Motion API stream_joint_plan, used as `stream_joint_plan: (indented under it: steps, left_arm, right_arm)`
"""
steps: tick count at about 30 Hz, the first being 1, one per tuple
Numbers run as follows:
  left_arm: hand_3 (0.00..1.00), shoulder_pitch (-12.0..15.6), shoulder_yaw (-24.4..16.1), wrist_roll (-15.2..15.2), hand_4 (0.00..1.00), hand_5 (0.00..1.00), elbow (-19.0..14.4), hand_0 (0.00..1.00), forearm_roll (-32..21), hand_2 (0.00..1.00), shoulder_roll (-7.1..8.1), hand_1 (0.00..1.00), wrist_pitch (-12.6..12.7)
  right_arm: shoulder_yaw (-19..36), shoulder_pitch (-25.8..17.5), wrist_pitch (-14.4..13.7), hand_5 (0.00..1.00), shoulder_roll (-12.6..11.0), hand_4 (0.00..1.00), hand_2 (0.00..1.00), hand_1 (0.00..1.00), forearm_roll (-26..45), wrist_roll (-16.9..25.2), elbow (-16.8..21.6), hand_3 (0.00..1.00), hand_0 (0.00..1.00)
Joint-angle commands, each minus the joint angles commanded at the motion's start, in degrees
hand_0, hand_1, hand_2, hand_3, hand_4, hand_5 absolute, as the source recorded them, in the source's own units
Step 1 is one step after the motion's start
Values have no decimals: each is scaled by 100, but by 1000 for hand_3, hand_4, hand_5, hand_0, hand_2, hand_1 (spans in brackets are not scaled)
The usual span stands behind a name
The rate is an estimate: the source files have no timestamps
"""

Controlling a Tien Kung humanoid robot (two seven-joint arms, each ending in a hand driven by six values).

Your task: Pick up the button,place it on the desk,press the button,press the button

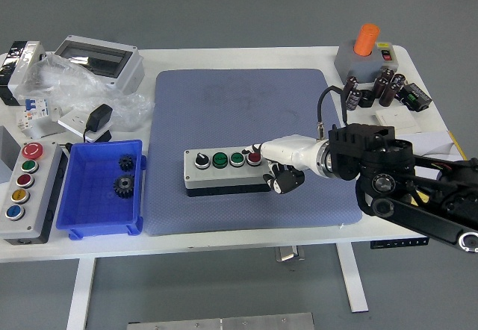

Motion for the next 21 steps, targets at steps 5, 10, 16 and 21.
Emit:
stream_joint_plan:
  steps: [5,10,16,21]
  left_arm:
    - [569,1,12,-8,493,119,0,663,-16,596,-1,678,-2]
    - [569,5,26,-17,495,119,0,664,-36,596,-3,679,-2]
    - [570,6,32,-22,495,117,1,664,-46,596,-2,679,-2]
    - [570,-2,26,-24,496,117,1,664,-38,597,-4,679,-1]
  right_arm:
    - [43,-17,28,23,-69,290,267,388,24,-2,-24,998,417]
    - [64,-47,46,23,-129,291,267,384,48,-2,-39,998,415]
    - [30,-106,60,24,-159,292,267,383,60,-5,-22,998,414]
    - [-5,-166,65,26,-155,296,265,381,76,-5,-66,998,412]
